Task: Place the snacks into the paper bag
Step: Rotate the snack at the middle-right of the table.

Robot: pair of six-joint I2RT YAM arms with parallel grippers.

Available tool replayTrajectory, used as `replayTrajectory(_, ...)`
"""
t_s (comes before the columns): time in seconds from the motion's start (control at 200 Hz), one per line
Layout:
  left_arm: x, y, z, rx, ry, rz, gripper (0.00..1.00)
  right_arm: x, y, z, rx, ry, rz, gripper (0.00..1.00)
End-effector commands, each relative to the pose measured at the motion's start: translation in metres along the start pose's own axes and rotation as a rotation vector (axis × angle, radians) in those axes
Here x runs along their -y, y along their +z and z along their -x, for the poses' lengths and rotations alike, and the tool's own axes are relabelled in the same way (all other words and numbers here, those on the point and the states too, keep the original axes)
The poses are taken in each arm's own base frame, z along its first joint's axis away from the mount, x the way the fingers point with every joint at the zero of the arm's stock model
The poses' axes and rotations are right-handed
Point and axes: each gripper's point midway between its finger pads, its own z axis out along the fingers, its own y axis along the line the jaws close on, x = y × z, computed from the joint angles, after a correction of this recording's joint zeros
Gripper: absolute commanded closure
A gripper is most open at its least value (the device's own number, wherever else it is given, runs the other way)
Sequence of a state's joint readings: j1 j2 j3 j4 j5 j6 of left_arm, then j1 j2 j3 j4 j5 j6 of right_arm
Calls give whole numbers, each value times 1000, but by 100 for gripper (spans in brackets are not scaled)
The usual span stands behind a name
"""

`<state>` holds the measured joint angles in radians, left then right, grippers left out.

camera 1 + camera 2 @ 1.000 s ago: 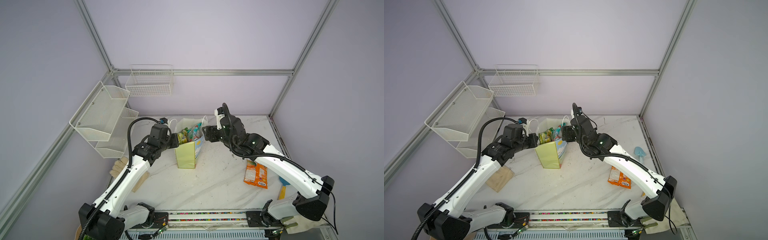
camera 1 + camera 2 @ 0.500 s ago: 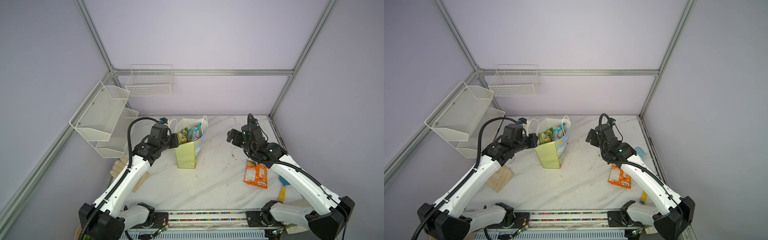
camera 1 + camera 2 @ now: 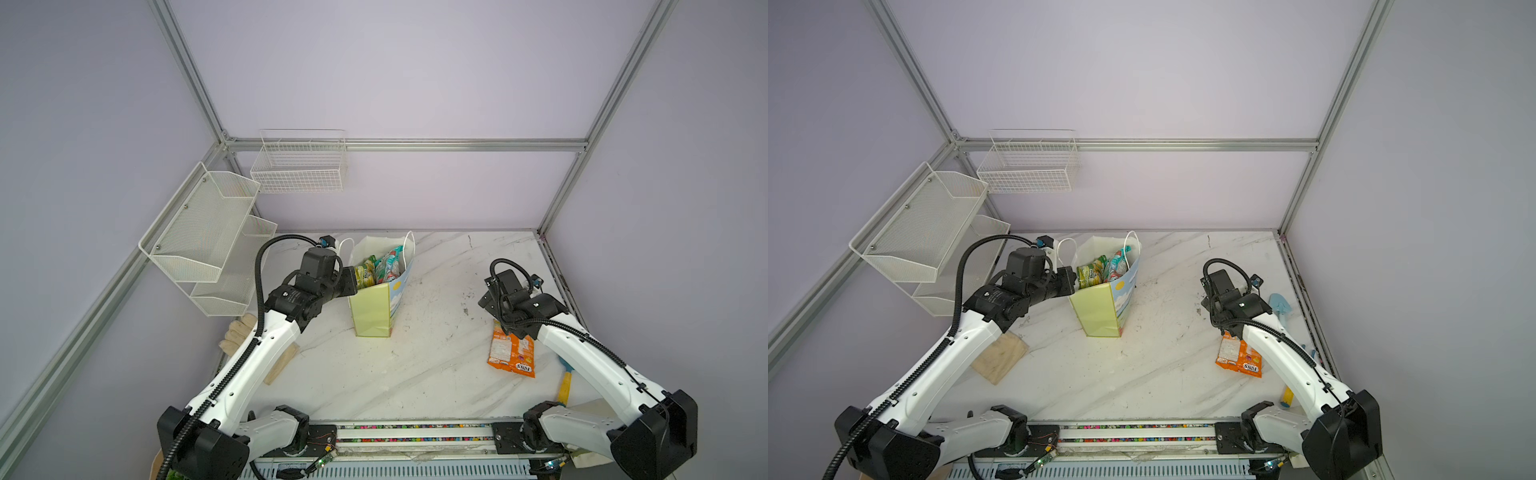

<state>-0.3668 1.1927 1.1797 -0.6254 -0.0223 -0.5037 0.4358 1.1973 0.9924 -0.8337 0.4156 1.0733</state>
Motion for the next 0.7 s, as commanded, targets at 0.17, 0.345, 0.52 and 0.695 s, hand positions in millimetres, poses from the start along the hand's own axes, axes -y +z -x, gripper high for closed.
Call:
replayTrajectory(0.17,2,-8,21,108,10,-24,100,53,29,-7,-42,98,-243,3)
replayTrajectory(0.345,0,-10,21,115,8,-20,100,70,39,4,-27,129,-291,3)
replayTrajectory(0.52,1,-9,21,110,5,-25,100,64,60,2,-78,103,-278,3)
replayTrajectory(0.695,0,-9,20,111,4,-23,100,65,78,-5,-112,90,-244,3)
